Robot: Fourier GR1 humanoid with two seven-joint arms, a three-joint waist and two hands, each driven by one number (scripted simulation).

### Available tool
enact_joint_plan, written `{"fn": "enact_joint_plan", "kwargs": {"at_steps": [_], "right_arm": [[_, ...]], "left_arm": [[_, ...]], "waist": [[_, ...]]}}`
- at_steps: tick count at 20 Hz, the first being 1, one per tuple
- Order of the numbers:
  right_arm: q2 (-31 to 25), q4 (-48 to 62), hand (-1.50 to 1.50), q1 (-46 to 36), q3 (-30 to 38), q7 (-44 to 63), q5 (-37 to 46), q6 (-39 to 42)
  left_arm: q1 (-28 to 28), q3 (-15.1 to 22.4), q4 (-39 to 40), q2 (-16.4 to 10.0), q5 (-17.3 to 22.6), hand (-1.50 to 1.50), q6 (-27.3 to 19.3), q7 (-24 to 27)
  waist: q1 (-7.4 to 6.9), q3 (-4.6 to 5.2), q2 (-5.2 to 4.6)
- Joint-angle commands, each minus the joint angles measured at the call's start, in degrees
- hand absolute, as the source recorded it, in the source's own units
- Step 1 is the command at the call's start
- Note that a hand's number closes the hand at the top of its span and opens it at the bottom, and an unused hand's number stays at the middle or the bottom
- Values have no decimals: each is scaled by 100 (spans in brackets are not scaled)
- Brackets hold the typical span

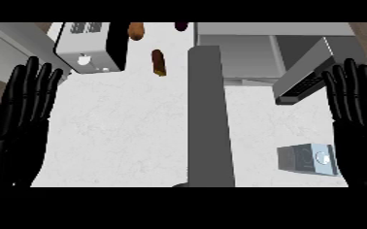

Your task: Pick up the milk, place it into the microwave and close the microwave

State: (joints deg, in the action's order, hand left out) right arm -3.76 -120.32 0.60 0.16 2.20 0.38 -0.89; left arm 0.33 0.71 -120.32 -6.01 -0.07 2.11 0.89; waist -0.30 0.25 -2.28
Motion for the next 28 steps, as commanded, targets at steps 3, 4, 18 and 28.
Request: {"fn": "enact_joint_plan", "kwargs": {"at_steps": [3,4,18,28], "right_arm": [[-117,-1060,-150,751,2,210,-724,497],[-219,-1044,-150,751,318,113,-1078,632],[-123,-2043,-150,1726,-141,781,-2470,1296],[-16,-1547,-150,2042,331,257,-1966,1284]], "left_arm": [[409,-283,509,-47,-51,-150,-97,-50],[-223,29,28,145,-290,-150,-172,101],[-1329,-45,-201,527,756,-150,284,110],[-1614,-931,-395,60,1667,-150,893,-79]], "waist": [[130,-26,239],[75,-27,244],[29,-25,240],[23,-25,236]]}}
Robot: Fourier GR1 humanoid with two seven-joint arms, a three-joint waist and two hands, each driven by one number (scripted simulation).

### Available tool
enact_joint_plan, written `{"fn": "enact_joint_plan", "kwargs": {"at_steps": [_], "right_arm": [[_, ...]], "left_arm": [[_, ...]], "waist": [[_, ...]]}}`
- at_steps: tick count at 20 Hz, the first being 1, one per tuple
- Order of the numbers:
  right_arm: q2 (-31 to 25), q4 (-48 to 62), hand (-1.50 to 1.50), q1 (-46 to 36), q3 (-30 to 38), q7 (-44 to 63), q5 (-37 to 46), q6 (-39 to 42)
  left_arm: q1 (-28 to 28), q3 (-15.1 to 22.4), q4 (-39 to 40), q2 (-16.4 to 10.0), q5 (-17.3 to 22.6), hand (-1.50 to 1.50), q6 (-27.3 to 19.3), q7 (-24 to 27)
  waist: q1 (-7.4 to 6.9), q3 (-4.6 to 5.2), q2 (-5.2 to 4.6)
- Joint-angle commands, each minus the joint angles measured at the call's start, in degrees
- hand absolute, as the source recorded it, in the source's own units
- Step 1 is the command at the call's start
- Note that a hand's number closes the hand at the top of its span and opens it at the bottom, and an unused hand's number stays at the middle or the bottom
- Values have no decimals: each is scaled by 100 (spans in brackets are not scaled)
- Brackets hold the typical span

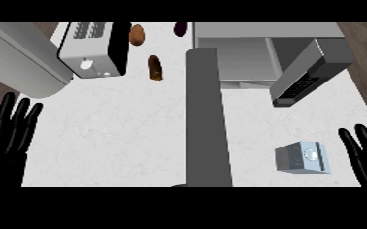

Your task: Pick up the milk, place it into the microwave and close the microwave

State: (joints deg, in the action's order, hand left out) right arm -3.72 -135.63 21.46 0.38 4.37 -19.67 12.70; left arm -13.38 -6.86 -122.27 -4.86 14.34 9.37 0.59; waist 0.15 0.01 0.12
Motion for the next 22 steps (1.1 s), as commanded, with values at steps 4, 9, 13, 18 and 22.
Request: {"fn": "enact_joint_plan", "kwargs": {"at_steps": [4,9,13,18,22], "right_arm": [[37,740,-150,-240,577,-356,68,123],[227,1245,-150,-236,489,-511,479,97],[-33,1632,-150,-2,1082,-806,183,477],[-14,2350,-150,-173,1458,-1183,158,527],[-306,3402,-150,-277,1900,-1959,190,1036]], "left_arm": [[-504,-213,-105,33,150,-150,395,331],[-612,46,-325,269,-40,-150,335,246],[-649,-423,-171,63,366,-150,623,404],[-993,-275,112,248,136,-150,1020,859],[-775,-399,-58,260,135,-150,824,626]], "waist": [[-31,-1,-6],[-30,-2,-8],[-23,-1,-6],[-23,0,-7],[-19,-2,-9]]}}
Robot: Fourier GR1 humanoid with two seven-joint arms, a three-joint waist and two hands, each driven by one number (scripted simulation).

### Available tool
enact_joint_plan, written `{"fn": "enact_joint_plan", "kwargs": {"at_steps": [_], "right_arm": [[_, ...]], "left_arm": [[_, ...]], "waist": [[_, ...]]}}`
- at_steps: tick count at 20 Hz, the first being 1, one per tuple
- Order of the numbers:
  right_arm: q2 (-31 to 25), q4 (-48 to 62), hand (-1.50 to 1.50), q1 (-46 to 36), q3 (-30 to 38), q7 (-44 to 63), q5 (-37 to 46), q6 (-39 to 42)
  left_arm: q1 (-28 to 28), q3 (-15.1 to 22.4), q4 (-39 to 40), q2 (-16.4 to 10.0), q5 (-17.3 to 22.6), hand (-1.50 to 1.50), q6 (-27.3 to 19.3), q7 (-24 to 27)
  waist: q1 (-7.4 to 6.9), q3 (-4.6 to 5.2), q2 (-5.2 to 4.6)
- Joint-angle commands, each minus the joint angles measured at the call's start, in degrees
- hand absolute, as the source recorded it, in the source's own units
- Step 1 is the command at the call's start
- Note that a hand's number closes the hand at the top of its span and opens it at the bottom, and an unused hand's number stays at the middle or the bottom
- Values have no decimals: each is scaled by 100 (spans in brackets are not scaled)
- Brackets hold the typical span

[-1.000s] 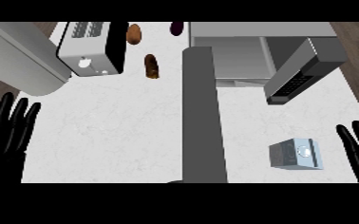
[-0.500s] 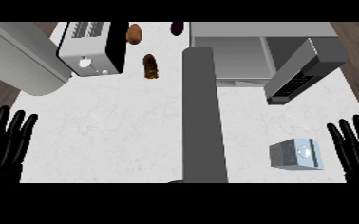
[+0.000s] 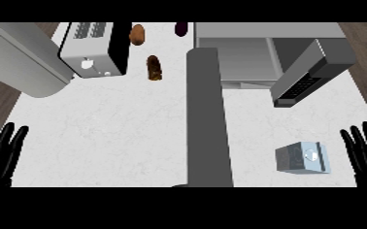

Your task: Pick up the milk, place it into the microwave and close the microwave

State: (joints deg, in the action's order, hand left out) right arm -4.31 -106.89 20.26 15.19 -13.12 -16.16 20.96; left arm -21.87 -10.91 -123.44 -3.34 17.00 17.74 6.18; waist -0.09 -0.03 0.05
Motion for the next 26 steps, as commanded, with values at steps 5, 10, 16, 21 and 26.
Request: {"fn": "enact_joint_plan", "kwargs": {"at_steps": [5,10,16,21,26], "right_arm": [[-70,1336,-150,-42,258,-1135,513,480],[-464,2139,-150,-427,535,-1696,633,763],[-255,2665,-150,-623,218,-2400,1419,510],[-310,2938,-150,-1021,297,-2303,1300,372],[-420,4160,-150,-1513,496,-2897,1763,-248]], "left_arm": [[-12,-70,-108,160,-83,-150,22,-59],[-163,200,139,327,-366,-150,166,242],[13,-120,68,191,-64,-150,326,5],[-64,-210,-297,309,66,-150,225,-352],[-335,-357,86,275,56,-150,601,233]], "waist": [[2,1,0],[-2,2,-1],[-3,2,-1],[-4,2,-1],[-32,2,-4]]}}
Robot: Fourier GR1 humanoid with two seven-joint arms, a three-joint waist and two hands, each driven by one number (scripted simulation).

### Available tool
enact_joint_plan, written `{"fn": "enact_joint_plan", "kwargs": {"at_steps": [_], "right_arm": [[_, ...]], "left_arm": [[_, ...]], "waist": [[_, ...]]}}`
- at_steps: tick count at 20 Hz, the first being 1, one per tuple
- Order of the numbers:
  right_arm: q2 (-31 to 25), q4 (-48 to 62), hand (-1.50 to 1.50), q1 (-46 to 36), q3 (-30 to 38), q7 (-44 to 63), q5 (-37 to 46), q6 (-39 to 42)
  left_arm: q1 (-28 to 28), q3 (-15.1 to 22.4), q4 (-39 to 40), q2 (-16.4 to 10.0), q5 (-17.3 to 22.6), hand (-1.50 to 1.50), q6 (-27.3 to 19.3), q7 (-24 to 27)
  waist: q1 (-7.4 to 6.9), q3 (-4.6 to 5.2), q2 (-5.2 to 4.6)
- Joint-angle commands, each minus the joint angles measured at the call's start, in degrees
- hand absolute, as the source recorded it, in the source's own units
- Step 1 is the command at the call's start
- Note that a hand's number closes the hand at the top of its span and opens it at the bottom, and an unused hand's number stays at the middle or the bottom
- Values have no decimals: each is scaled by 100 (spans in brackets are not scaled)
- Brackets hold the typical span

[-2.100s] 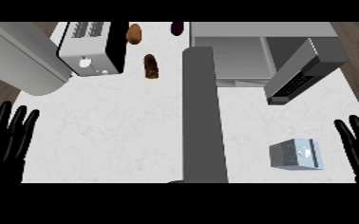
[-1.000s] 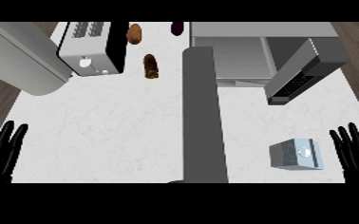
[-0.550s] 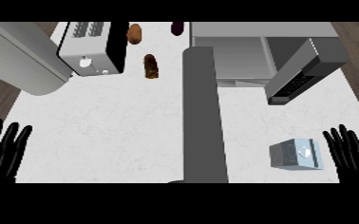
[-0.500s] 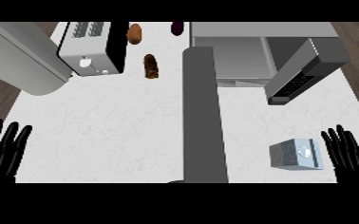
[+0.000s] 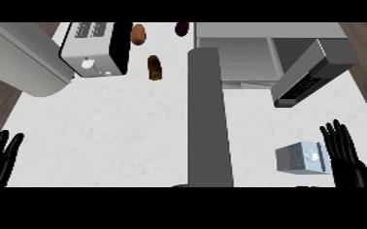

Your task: Pick up the milk, place it into the microwave and close the microwave

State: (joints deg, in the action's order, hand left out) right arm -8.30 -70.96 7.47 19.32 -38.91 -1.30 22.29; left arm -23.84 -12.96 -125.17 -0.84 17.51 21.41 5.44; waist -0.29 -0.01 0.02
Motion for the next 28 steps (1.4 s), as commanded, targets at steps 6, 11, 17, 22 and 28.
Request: {"fn": "enact_joint_plan", "kwargs": {"at_steps": [6,11,17,22,28], "right_arm": [[-145,1690,-150,-603,176,-979,657,-988],[-803,2808,-150,-1232,355,-1092,366,-302],[-738,3005,-150,-1272,-502,-1403,360,1530],[-435,2284,150,-1079,-689,-1634,62,1225],[-429,2186,150,-814,-414,-2242,156,-258]], "left_arm": [[-134,328,-144,80,-227,-150,-133,-29],[1,156,30,81,-239,-150,-27,-7],[24,221,54,29,-172,-150,-94,-83],[23,279,53,83,-278,-150,-202,4],[-135,18,270,19,5,-150,131,232]], "waist": [[-7,-2,-3],[-3,-1,-3],[-67,-19,-12],[41,-2,15],[6,0,3]]}}
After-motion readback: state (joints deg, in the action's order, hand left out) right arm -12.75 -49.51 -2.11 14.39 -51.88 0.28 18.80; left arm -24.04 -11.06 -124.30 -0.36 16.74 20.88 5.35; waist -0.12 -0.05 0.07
